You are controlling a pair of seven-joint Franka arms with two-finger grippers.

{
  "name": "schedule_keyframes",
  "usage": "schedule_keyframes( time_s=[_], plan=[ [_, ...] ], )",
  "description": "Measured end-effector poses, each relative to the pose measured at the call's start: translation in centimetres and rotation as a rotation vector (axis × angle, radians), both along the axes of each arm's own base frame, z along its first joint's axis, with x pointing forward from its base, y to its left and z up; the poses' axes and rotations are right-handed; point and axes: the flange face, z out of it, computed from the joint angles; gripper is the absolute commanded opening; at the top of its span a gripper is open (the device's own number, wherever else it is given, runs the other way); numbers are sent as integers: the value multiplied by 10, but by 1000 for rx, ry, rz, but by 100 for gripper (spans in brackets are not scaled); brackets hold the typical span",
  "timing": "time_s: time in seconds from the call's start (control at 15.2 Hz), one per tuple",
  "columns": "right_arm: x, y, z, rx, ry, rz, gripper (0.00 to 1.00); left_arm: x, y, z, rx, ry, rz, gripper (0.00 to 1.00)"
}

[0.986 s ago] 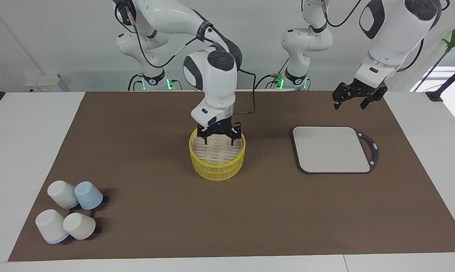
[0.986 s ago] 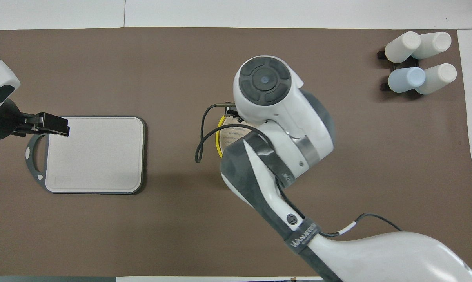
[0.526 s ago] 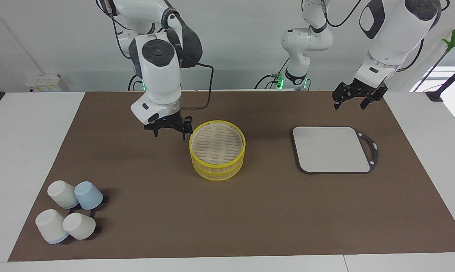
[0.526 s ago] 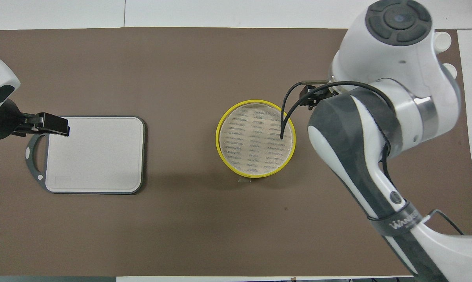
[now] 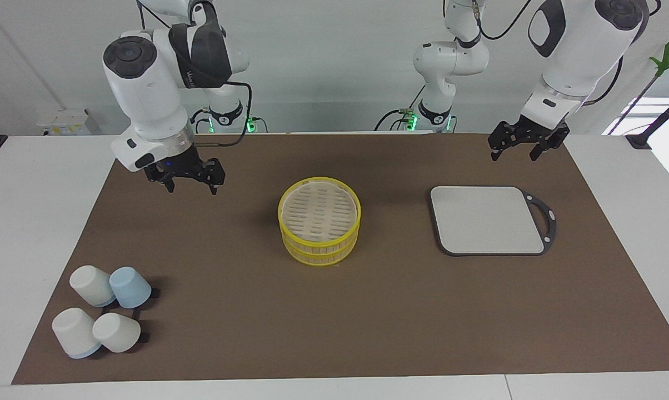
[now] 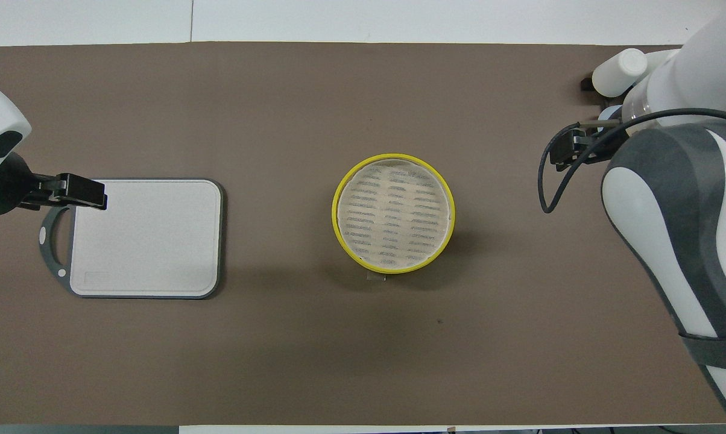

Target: Place bun in steamer

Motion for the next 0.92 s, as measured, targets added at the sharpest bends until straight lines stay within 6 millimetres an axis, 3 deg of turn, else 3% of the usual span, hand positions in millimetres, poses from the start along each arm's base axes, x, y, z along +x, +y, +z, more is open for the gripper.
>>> schedule_keyframes(
  time_s=[0.26,0.53,0.92],
  plan=[
    [-11,-25,17,42,-1,-7,100,0,0,0,0,0,0,100],
    [-26,-22,27,47,7,-4,100,0,0,0,0,0,0,100],
    [-25,-20,28,48,-12,7,100,0,0,0,0,0,0,100]
  ],
)
